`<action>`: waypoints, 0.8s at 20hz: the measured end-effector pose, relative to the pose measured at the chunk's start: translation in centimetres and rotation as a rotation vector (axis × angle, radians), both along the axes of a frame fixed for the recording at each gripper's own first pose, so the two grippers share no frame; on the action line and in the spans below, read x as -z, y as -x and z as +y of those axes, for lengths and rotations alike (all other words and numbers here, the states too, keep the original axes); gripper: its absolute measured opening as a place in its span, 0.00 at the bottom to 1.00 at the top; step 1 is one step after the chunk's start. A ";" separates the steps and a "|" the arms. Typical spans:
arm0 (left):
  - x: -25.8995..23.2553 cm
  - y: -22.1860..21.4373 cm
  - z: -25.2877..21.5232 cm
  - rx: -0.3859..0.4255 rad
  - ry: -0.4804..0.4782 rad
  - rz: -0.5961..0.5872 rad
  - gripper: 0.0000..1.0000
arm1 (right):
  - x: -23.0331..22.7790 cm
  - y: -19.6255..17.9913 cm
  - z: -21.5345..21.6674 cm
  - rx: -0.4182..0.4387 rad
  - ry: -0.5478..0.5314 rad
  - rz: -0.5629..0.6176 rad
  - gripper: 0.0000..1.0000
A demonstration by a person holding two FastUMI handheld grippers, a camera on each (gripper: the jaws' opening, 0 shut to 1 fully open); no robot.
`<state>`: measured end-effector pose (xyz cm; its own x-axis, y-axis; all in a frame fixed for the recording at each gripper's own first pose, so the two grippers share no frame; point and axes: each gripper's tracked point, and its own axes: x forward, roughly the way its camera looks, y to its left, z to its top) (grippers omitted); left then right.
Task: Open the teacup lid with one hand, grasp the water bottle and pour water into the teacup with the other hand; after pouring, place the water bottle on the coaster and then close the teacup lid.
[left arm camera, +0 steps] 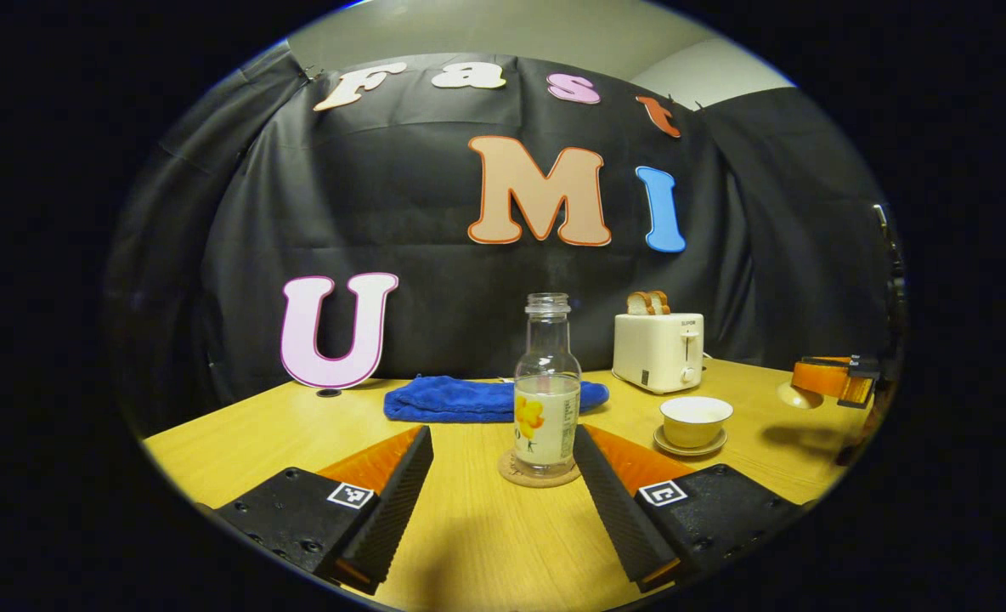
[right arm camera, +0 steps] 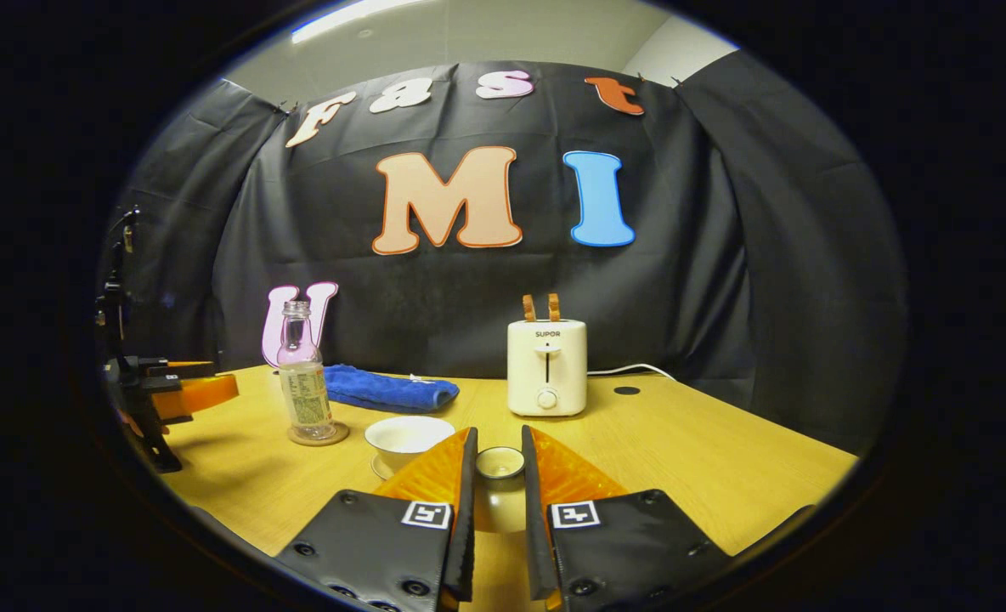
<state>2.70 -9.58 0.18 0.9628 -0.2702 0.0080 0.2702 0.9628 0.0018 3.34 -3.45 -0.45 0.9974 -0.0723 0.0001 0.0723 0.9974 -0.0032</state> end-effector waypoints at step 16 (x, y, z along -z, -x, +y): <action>-0.1 0.2 1.4 -0.068 -0.004 0.005 0.97 | 1.2 -9.1 7.8 -0.218 -0.009 0.054 0.27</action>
